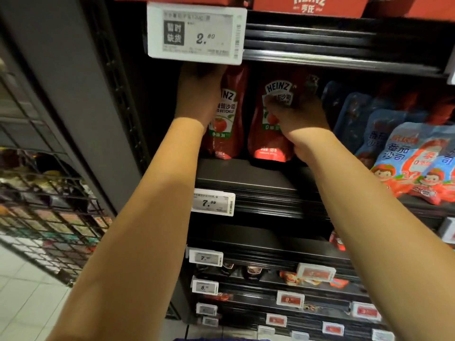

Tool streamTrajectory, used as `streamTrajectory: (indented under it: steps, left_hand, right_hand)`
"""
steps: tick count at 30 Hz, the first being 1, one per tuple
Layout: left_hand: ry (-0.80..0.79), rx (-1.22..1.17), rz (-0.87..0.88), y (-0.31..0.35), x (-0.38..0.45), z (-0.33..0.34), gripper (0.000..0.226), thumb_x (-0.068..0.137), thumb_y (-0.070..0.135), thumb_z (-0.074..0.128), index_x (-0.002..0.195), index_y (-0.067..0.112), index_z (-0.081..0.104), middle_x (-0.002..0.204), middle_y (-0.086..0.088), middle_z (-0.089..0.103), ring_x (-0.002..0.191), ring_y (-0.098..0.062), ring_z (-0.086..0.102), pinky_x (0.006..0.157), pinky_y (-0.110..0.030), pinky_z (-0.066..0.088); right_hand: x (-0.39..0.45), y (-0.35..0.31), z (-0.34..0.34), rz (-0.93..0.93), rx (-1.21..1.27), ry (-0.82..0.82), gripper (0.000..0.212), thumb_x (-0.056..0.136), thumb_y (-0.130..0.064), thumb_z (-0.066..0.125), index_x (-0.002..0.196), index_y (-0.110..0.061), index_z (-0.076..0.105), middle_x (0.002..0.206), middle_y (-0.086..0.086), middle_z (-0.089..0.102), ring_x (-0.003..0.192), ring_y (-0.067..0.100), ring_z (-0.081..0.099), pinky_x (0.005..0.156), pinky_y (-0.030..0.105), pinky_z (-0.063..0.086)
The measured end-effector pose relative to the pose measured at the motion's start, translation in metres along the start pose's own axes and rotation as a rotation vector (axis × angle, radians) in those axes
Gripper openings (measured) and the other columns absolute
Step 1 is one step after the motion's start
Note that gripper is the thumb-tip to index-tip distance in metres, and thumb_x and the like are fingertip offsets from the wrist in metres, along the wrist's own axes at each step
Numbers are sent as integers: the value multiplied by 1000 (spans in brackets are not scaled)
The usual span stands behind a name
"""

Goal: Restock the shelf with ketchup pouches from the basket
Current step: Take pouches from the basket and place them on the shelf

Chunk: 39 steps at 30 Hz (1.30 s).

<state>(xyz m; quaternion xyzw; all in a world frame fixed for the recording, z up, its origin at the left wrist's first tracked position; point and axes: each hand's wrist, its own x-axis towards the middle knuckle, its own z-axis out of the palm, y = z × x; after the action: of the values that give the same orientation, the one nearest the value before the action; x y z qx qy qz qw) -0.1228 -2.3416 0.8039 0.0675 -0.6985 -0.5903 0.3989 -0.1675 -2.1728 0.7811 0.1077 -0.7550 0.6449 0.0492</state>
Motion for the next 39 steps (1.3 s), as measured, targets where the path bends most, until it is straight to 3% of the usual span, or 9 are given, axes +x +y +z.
streamTrajectory:
  steps: [3, 6, 11, 15, 19, 24, 29, 35, 39]
  left_hand:
    - [-21, 61, 63, -9, -17, -3, 76, 83, 34, 79, 146, 13, 43, 143, 2, 55, 133, -10, 51, 113, -28, 41]
    - [-84, 248, -1, -36, -35, -8, 95, 70, 28, 90, 146, 16, 35, 122, 18, 58, 108, 11, 57, 94, -14, 48]
    - [-219, 680, -141, -53, -50, -14, 119, 68, 39, 90, 157, 24, 13, 154, -13, 35, 137, -34, 44, 111, -44, 41]
    - [-182, 766, -170, -54, -39, -13, 107, 82, 33, 81, 159, 17, 10, 155, -18, 35, 136, -39, 44, 108, -42, 40]
    - [-137, 741, -143, -54, -38, -9, 102, 85, 26, 77, 159, 16, 8, 148, -18, 46, 131, -38, 51, 105, -42, 43]
    - [-120, 840, -107, -51, -38, -5, 100, 87, 27, 76, 160, 12, 8, 152, -23, 35, 129, -40, 50, 103, -41, 44]
    - [-88, 934, -31, -51, -40, -7, 93, 85, 32, 77, 154, 5, 22, 151, -21, 31, 130, -37, 48, 105, -37, 42]
    - [-50, 1141, -46, -47, -38, 2, 83, 87, 41, 73, 149, 7, 31, 150, -18, 29, 131, -38, 45, 93, -47, 50]
    - [-36, 1184, 11, -53, -36, 4, 78, 84, 38, 76, 142, 3, 37, 145, -20, 35, 133, -38, 39, 91, -48, 51]
  right_hand:
    - [6, 8, 4, -120, -93, 46, 49, 87, -42, 72, 129, -20, 60, 123, 1, 68, 110, 18, 66, 94, 40, 57]
    - [5, 26, 8, -190, -80, 32, 44, 91, -36, 69, 126, -11, 60, 121, 6, 69, 112, 20, 65, 99, 43, 52]
    - [5, 41, 6, -188, -194, -66, 49, 90, -34, 70, 131, -12, 55, 124, 3, 67, 115, 18, 63, 102, 37, 49]
    - [8, 45, 5, -195, -389, -105, 62, 90, -46, 67, 139, -14, 46, 133, 5, 63, 122, 25, 58, 91, 19, 38]
    - [18, 38, 17, -217, -581, -157, 70, 94, -50, 60, 147, -8, 39, 143, 12, 54, 130, 32, 51, 99, 27, 39]
    - [33, 25, 43, -263, -637, -260, 64, 95, -43, 62, 145, -9, 43, 145, 12, 52, 133, 29, 49, 109, 34, 40]
    - [29, 44, 41, -292, -536, -229, 61, 92, -38, 67, 142, -9, 49, 140, 11, 58, 130, 28, 54, 106, 31, 43]
    - [37, 52, 37, -304, -594, -122, 43, 89, -34, 72, 120, -5, 66, 120, 14, 70, 112, 31, 64, 82, 19, 38]
    - [40, 53, 39, -296, -583, -122, 35, 87, -26, 75, 117, -8, 68, 116, 14, 72, 110, 30, 66, 89, 22, 46]
